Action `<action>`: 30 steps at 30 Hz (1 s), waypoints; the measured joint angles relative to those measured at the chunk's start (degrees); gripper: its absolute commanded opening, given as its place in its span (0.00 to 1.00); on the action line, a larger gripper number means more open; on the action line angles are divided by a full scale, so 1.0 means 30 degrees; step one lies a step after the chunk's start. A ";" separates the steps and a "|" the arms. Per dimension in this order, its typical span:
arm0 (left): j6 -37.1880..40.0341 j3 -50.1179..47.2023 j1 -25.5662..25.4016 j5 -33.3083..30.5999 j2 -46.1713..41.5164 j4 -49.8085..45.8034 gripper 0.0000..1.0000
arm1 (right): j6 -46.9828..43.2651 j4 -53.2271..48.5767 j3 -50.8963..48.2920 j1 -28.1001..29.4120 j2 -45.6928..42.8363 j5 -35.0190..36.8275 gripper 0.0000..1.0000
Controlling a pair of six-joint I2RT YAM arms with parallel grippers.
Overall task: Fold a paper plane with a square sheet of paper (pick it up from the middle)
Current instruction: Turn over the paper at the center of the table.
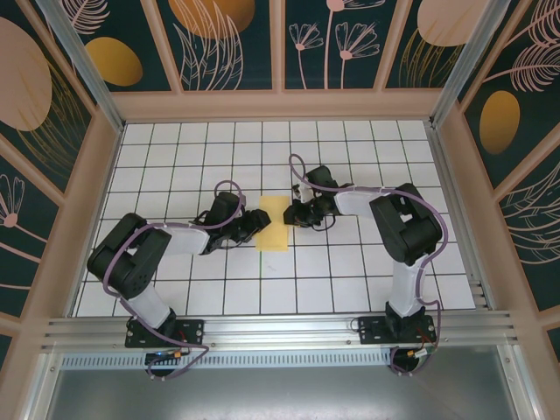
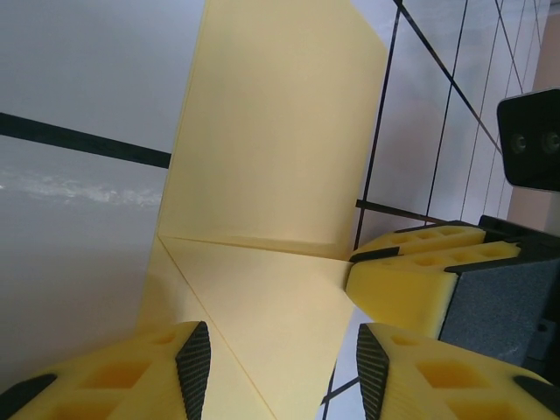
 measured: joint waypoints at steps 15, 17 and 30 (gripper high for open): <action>-0.0022 -0.0066 0.0022 0.0794 0.0517 0.0714 0.53 | 0.0495 0.0729 -0.0627 -0.0364 0.0000 0.0000 0.04; -0.0058 -0.0066 0.0029 0.0940 0.0648 0.0954 0.52 | 0.0590 0.0860 -0.0699 -0.0408 0.0000 0.0000 0.04; 0.0284 0.0415 0.0000 0.1639 0.1661 0.1508 0.34 | 0.0663 0.1005 -0.0801 -0.0437 0.0000 0.0000 0.03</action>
